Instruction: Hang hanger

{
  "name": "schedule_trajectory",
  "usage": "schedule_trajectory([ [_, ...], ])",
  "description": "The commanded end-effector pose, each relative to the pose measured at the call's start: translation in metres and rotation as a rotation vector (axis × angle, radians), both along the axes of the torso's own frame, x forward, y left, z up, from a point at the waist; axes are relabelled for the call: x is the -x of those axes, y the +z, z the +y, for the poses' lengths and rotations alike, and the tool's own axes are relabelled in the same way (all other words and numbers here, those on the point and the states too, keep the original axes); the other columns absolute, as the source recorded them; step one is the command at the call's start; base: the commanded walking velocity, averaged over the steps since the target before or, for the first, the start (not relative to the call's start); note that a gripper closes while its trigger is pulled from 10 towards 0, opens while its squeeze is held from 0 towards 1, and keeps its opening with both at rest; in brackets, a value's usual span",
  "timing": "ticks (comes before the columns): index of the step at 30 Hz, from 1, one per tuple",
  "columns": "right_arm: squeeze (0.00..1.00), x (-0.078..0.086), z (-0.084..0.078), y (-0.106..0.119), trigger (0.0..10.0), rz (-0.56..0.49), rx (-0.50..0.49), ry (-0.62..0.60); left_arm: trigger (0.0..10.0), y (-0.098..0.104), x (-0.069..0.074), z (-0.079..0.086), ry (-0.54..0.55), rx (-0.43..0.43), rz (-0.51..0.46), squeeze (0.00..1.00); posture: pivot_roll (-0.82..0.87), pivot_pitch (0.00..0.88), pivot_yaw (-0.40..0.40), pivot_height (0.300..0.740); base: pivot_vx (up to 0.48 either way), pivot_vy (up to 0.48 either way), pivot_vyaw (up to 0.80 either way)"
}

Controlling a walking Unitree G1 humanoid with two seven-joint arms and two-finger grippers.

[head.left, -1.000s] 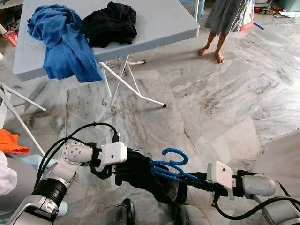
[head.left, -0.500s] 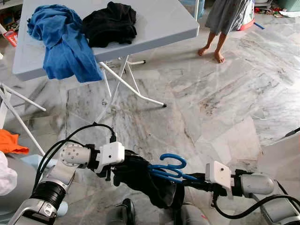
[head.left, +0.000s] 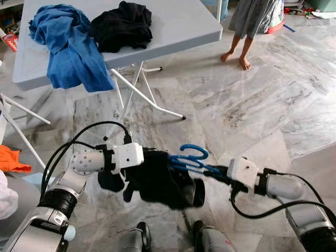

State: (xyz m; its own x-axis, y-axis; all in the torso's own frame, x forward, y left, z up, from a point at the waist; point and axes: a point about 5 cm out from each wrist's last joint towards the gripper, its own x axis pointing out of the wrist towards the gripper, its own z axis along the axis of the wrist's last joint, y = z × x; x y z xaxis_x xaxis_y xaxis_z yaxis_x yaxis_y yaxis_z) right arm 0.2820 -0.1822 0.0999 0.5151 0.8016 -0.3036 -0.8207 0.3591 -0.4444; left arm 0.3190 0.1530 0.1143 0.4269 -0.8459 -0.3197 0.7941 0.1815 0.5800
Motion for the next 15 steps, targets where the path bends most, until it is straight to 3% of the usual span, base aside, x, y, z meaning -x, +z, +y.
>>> schedule_trajectory([
  [1,0.0,-0.0035,0.0151,0.0125,10.0,-0.085,-0.086,0.036,0.0,-0.007,0.0011,-0.0016,0.018,0.002,0.017,0.0,-0.11,0.266,0.047,0.74,0.0,0.0,0.0],
  [8,0.0,-0.0082,0.0147,0.0133,10.0,-0.123,-0.072,0.026,0.0,-0.0081,-0.003,0.0019,0.045,-0.034,-0.022,0.0,-0.11,0.266,0.045,0.74,0.0,0.0,0.0],
  [9,0.0,-0.0085,0.0145,0.0132,10.0,-0.128,-0.07,0.025,1.1,-0.0086,-0.0047,0.003,0.059,-0.047,-0.024,0.0,-0.11,0.265,0.042,0.74,0.0,0.0,0.0],
  [10,0.0,-0.0085,0.0145,0.0133,10.0,-0.129,-0.069,0.026,10.0,-0.0089,-0.0056,0.0035,0.067,-0.05,-0.019,0.39,-0.11,0.265,0.042,0.74,0.0,0.0,0.0],
  [11,0.0,-0.0085,0.0146,0.0133,10.0,-0.13,-0.068,0.027,10.0,-0.0092,-0.0065,0.0039,0.076,-0.052,-0.013,1.0,-0.11,0.265,0.042,0.74,0.0,0.0,0.0],
  [15,0.0,-0.0083,0.0153,0.0124,10.0,-0.132,-0.066,0.03,10.0,-0.0113,-0.0064,0.0028,0.063,-0.05,0.028,1.0,-0.12,0.262,0.041,0.74,0.0,0.0,0.0],
])
